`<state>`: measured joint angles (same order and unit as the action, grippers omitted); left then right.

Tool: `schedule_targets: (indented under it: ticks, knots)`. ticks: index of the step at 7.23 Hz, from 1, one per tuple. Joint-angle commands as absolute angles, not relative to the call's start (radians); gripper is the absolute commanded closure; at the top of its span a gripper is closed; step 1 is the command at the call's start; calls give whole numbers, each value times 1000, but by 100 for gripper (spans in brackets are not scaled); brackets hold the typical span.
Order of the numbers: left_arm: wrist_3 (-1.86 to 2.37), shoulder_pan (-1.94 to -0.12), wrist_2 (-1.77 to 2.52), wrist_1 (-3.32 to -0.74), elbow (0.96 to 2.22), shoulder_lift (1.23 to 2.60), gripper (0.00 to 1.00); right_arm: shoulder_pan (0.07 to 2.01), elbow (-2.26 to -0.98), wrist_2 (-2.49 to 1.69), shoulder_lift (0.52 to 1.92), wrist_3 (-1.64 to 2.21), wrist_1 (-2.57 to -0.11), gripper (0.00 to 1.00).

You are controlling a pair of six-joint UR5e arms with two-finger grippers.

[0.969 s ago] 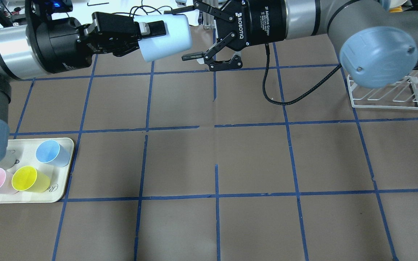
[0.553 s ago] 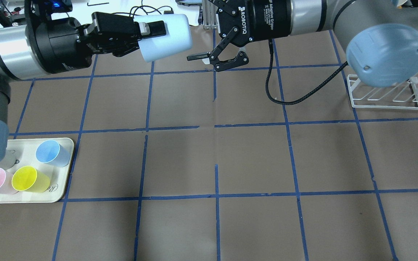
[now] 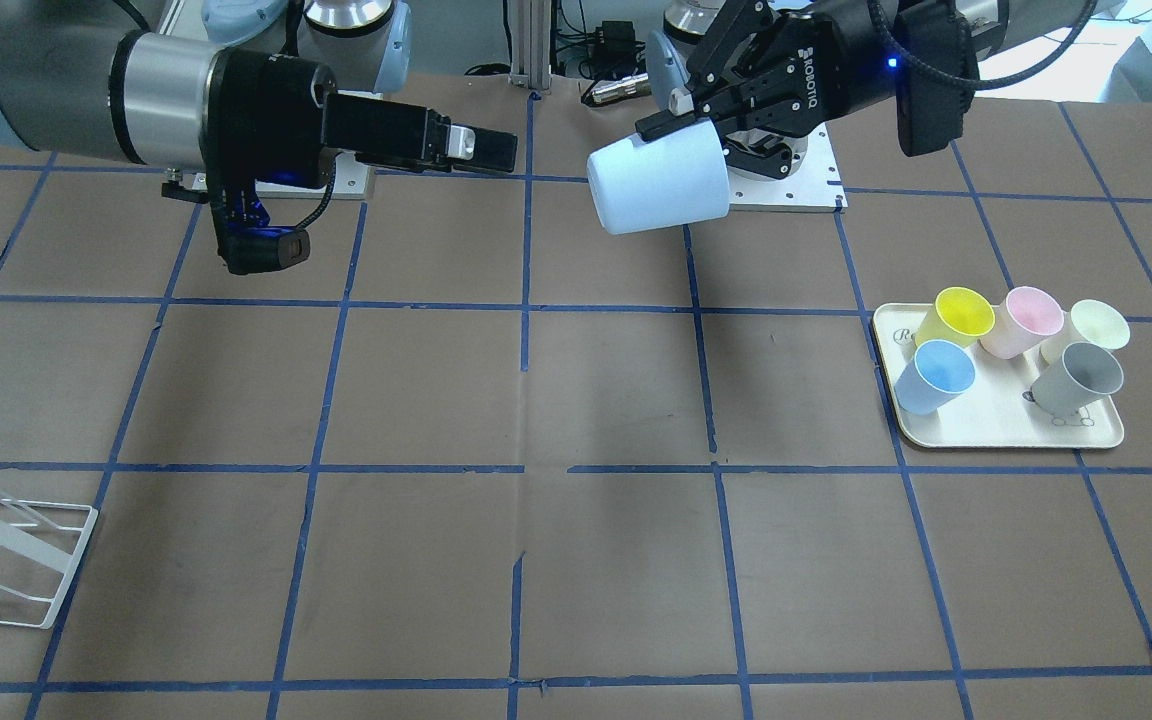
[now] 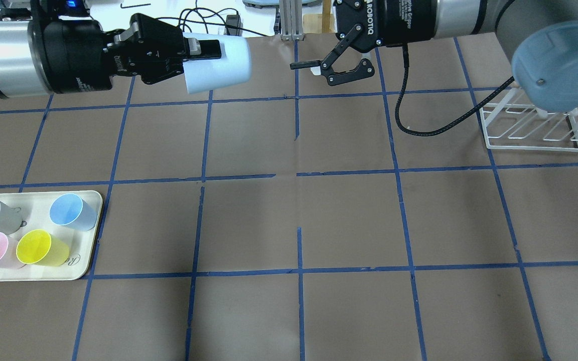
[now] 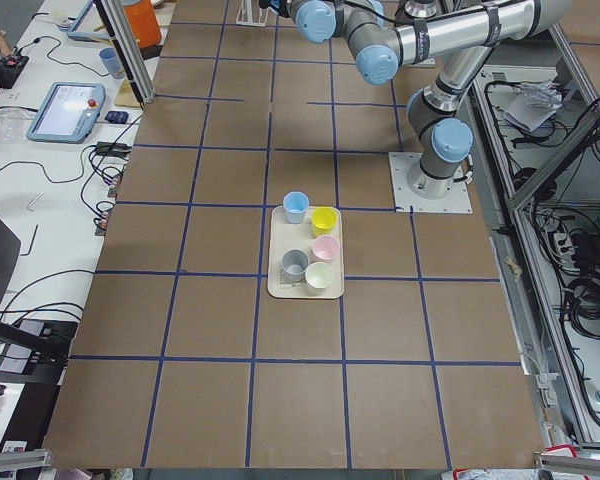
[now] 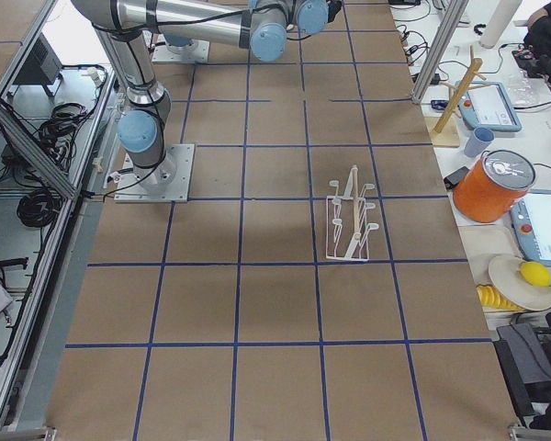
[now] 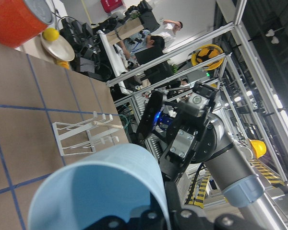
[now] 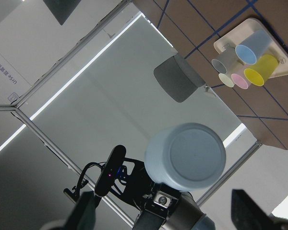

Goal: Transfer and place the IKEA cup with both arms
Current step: 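Carry the cup with the left gripper toward the tray while the right arm withdraws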

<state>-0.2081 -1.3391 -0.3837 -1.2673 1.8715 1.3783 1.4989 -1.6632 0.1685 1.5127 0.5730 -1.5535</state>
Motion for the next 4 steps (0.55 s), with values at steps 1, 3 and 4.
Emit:
schedule_targets:
  ticks: [1,3,4]
  knots:
    - [-189,-1325,-820,-1279,1772,1379,100,1412,-1666,282,1513,574,-1551,0]
    - [-272,-1299,-1112,-1279,1738,1432,100,1384,-1646,564,1516,574,-1562,0]
    - [-404,-1293,-1361,-1281,1736,1465,100,1384,-1634,739,1520,565,-1565,0]
